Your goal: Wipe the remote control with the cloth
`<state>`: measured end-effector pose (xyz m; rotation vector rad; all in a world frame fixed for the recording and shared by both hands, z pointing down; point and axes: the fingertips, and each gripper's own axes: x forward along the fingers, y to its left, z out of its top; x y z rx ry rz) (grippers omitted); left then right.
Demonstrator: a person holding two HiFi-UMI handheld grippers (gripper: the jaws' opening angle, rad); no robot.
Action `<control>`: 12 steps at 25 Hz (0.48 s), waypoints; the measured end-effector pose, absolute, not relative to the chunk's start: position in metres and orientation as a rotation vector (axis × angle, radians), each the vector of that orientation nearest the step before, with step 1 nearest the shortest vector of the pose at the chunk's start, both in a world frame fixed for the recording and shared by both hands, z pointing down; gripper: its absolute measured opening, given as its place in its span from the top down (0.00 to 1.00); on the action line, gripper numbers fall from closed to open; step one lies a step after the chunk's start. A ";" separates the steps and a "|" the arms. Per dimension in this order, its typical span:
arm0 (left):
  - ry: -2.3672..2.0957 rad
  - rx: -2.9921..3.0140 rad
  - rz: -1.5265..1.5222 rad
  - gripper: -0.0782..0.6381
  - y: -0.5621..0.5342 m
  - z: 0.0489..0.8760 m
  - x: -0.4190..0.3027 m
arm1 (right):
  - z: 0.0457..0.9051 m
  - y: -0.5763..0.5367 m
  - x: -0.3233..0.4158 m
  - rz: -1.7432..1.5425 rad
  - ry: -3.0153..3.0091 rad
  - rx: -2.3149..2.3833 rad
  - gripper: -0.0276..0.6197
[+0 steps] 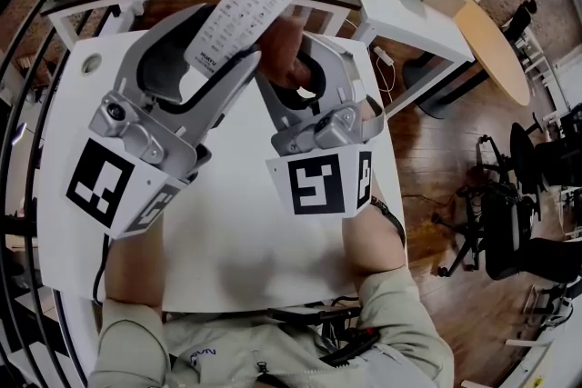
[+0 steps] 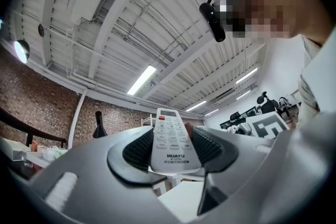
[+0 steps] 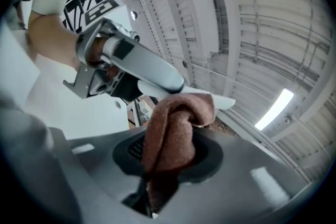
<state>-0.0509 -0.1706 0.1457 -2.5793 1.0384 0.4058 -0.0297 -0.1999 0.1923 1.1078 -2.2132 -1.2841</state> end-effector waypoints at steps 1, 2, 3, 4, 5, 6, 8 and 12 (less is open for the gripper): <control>1.042 -2.577 0.409 0.55 -0.170 0.145 -0.051 | 0.196 -0.197 -0.034 -1.301 -2.208 1.082 0.80; 1.045 -2.576 0.412 0.55 -0.170 0.145 -0.052 | 0.199 -0.194 -0.038 -1.317 -2.204 1.056 0.80; 1.047 -2.575 0.414 0.55 -0.170 0.144 -0.053 | 0.202 -0.192 -0.042 -1.331 -2.201 1.029 0.80; 1.049 -2.574 0.416 0.55 -0.170 0.144 -0.054 | 0.205 -0.189 -0.047 -1.345 -2.197 1.004 0.80; 1.051 -2.574 0.419 0.55 -0.171 0.143 -0.055 | 0.208 -0.187 -0.051 -1.358 -2.192 0.981 0.80; 1.052 -2.573 0.421 0.55 -0.171 0.142 -0.056 | 0.210 -0.185 -0.054 -1.371 -2.186 0.960 0.80; 1.056 -2.572 0.425 0.55 -0.171 0.141 -0.056 | 0.214 -0.182 -0.058 -1.392 -2.178 0.922 0.80; 1.062 -2.565 0.426 0.55 -0.167 0.140 -0.054 | 0.217 -0.176 -0.056 -1.406 -2.180 0.877 0.80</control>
